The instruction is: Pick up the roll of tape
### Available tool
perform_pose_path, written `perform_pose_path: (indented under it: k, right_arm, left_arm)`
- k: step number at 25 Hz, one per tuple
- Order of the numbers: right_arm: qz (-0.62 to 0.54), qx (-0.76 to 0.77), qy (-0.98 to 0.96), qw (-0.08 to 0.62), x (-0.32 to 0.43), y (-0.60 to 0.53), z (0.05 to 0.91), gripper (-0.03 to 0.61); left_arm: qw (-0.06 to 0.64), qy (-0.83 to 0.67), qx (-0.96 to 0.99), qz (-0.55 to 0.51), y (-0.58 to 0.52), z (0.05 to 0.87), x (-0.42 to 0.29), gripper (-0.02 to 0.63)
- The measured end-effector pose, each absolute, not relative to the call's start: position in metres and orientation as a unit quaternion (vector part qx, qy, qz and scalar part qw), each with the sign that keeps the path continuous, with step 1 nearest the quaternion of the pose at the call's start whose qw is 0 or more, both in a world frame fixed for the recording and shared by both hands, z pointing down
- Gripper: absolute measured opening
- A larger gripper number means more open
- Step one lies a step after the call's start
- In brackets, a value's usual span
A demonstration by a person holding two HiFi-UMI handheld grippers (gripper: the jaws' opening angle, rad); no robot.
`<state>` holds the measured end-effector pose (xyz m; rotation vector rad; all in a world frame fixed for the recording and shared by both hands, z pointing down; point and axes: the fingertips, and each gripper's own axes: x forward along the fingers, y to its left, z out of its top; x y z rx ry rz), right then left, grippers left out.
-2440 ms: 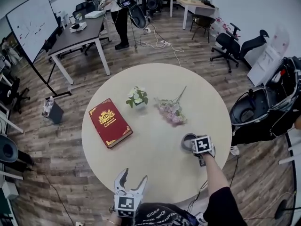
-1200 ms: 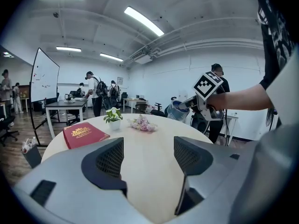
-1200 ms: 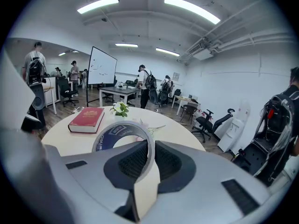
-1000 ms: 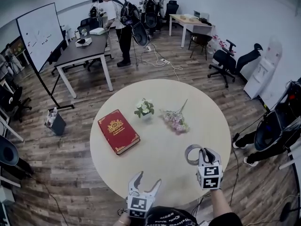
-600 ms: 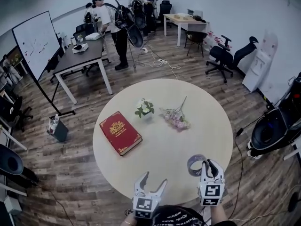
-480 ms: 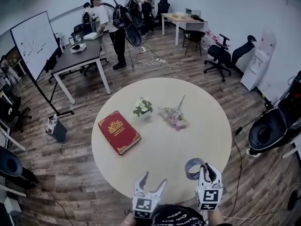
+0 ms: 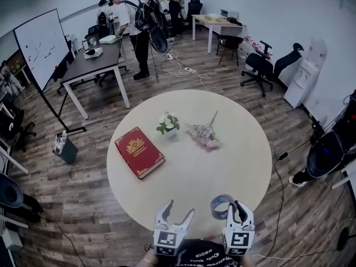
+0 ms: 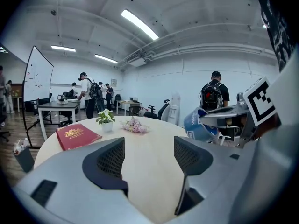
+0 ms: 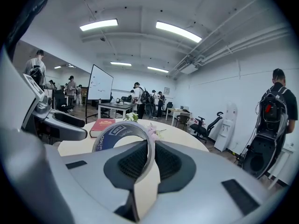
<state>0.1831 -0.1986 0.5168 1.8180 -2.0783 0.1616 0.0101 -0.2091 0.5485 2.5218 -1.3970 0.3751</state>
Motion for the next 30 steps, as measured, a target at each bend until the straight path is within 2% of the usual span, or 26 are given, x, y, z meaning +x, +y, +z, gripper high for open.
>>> perform_pose_path:
  k: [2,3,6,8,12,30]
  right_arm:
    - [0.054,0.645,-0.740,0.185,0.182,-0.200,0.518,0.057]
    - [0.052,0.645,-0.741,0.183,0.181,-0.200,0.518,0.057]
    - [0.050,0.642,-0.744,0.175,0.178,-0.201,0.516,0.057]
    - [0.051,0.640,-0.747,0.173,0.175,-0.203,0.516,0.057]
    - [0.046,0.637,-0.750,0.172,0.174,-0.205,0.516,0.057]
    - [0.010,0.620,-0.771,0.146,0.170,-0.223,0.515,0.055]
  left_arm:
    - [0.108,-0.479,0.862,0.125,-0.210,0.545,0.011,0.346]
    - [0.102,-0.482,0.862,0.124,-0.210,0.542,0.010,0.308]
    - [0.088,-0.487,0.861,0.116,-0.209,0.536,0.010,0.101]
    - [0.091,-0.484,0.864,0.108,-0.209,0.535,0.011,0.038]
    - [0.095,-0.480,0.865,0.107,-0.209,0.536,0.012,0.021]
    - [0.108,-0.472,0.868,0.116,-0.215,0.534,0.024,0.020]
